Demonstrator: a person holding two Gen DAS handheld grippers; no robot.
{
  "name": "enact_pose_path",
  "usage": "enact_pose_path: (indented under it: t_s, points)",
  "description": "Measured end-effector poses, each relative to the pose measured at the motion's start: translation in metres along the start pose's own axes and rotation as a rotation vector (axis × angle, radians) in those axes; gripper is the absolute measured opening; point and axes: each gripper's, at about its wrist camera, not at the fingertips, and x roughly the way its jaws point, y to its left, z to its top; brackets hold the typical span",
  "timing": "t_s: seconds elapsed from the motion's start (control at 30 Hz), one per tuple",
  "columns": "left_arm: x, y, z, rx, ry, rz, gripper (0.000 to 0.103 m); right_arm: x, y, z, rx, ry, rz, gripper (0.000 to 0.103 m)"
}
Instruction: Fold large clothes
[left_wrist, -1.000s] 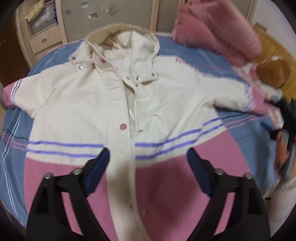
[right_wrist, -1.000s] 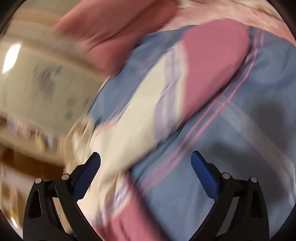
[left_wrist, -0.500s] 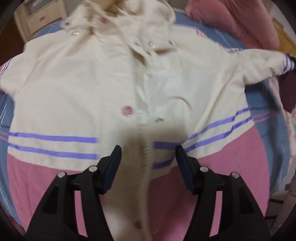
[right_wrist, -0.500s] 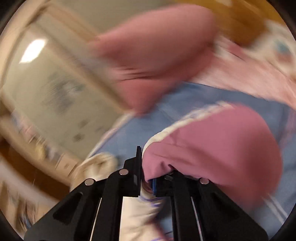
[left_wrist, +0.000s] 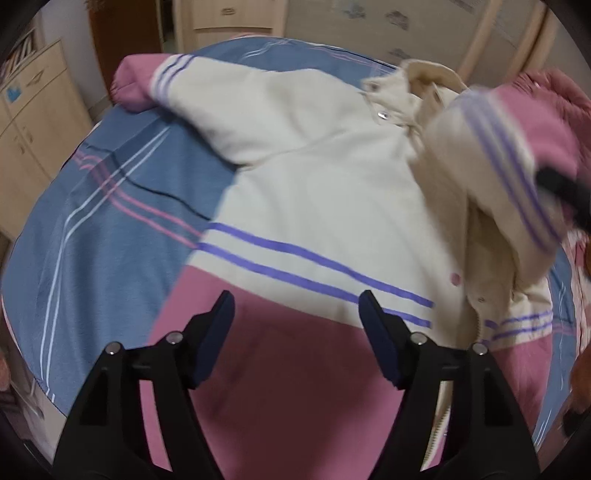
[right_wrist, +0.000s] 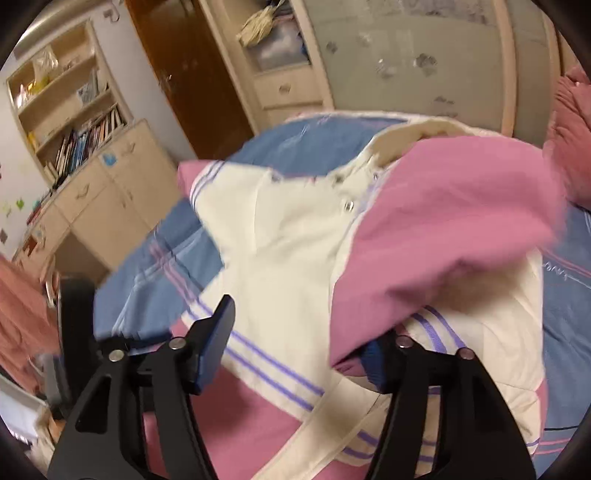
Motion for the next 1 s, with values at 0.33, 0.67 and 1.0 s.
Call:
enact_pose_path:
  t_s: [0.33, 0.67, 1.0]
  points:
    - [0.012, -0.010, 0.016, -0.028, 0.027, -0.056, 0.078, -0.026, -0.033, -0.036, -0.057, 0.008, -0.172, 0.090]
    - [0.005, 0.024, 0.012, -0.074, 0.029, 0.004, 0.078, 0.033, -0.117, 0.003, 0.473, -0.109, -0.024, 0.026]
    - [0.005, 0.056, 0.019, -0.189, 0.017, 0.034, 0.082, 0.003, 0.058, -0.014, -0.231, -0.164, 0.078, 0.086]
